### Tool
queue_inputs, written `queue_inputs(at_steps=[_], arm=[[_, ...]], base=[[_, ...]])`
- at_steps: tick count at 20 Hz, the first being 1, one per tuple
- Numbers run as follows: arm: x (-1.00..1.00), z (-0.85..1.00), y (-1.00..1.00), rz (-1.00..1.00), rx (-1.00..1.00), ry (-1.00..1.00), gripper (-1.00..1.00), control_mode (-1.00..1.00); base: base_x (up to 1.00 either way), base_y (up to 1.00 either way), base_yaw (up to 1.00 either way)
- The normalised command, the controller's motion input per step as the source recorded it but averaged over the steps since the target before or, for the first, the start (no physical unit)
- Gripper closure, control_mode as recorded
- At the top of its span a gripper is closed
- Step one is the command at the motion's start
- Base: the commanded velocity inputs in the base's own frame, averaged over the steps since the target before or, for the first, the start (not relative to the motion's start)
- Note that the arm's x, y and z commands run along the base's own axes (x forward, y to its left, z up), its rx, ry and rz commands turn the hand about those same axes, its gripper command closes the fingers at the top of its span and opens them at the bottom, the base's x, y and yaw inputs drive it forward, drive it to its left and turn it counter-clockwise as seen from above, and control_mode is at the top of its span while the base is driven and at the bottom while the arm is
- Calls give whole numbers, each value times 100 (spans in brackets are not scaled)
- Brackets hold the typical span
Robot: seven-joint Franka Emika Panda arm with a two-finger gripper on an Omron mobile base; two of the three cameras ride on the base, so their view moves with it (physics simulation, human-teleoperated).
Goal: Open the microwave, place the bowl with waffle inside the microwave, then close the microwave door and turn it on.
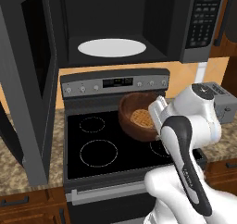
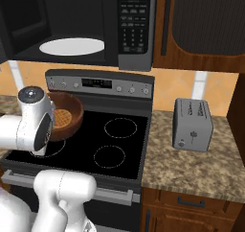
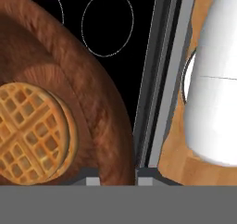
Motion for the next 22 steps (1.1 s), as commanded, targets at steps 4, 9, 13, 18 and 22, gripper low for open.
queue_inputs(at_steps=[4,9,13,18,22], arm=[[-94,77,-24,-3,-2,17,100,-100],[-68,83,0,5,-5,-11,100,-100],[-8,78,7,0,-4,-24,100,-100],[23,81,5,0,-4,-11,100,-100],[36,83,6,0,-3,-2,100,-100]], base=[[0,0,0],[0,0,0],[0,0,0],[0,0,0],[0,0,0]])
